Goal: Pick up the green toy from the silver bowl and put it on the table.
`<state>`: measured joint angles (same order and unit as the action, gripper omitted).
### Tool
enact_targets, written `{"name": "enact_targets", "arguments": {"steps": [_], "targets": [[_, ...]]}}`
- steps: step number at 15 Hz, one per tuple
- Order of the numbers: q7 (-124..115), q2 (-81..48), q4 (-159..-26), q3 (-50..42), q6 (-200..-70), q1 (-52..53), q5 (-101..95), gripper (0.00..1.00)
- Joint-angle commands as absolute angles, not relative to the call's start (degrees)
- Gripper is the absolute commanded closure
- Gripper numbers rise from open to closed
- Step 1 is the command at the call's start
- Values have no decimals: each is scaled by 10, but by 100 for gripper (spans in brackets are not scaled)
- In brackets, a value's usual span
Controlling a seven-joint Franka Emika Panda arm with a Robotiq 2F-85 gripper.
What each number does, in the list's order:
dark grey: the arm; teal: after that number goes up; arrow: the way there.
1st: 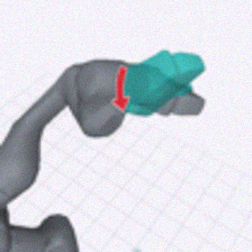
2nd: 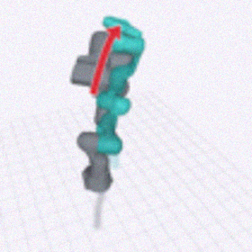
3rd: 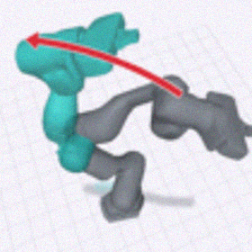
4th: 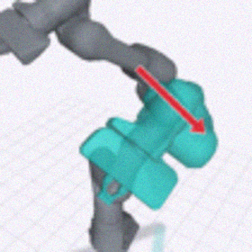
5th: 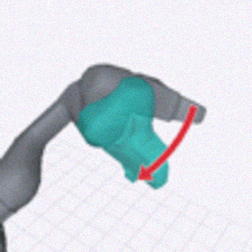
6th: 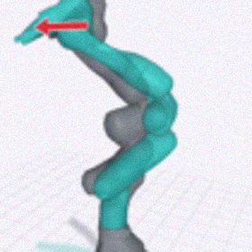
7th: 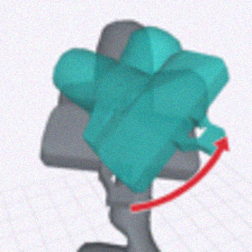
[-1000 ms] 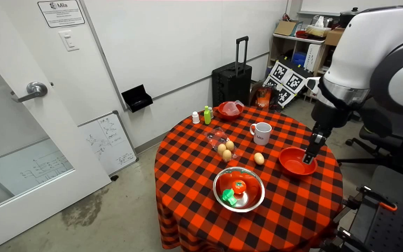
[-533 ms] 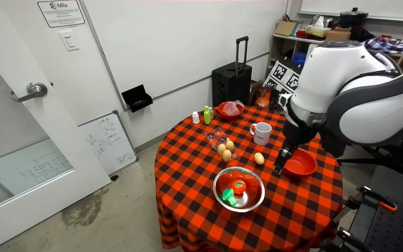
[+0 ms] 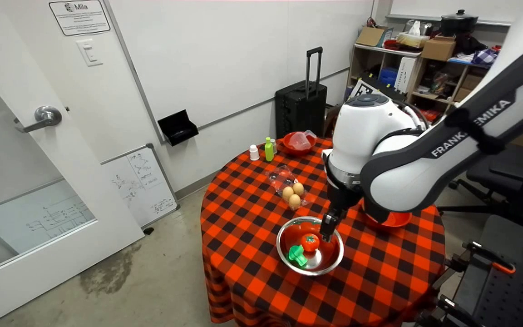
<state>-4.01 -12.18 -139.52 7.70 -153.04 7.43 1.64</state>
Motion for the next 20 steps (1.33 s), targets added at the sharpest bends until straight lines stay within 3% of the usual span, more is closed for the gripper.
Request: {"name": "enact_targets", "arguments": {"steps": [1,20], "targets": [[-60,-210,-1317,70,-1534,90,4,0],[-77,-424,-1111,57,-1511,108,22,0]]}}
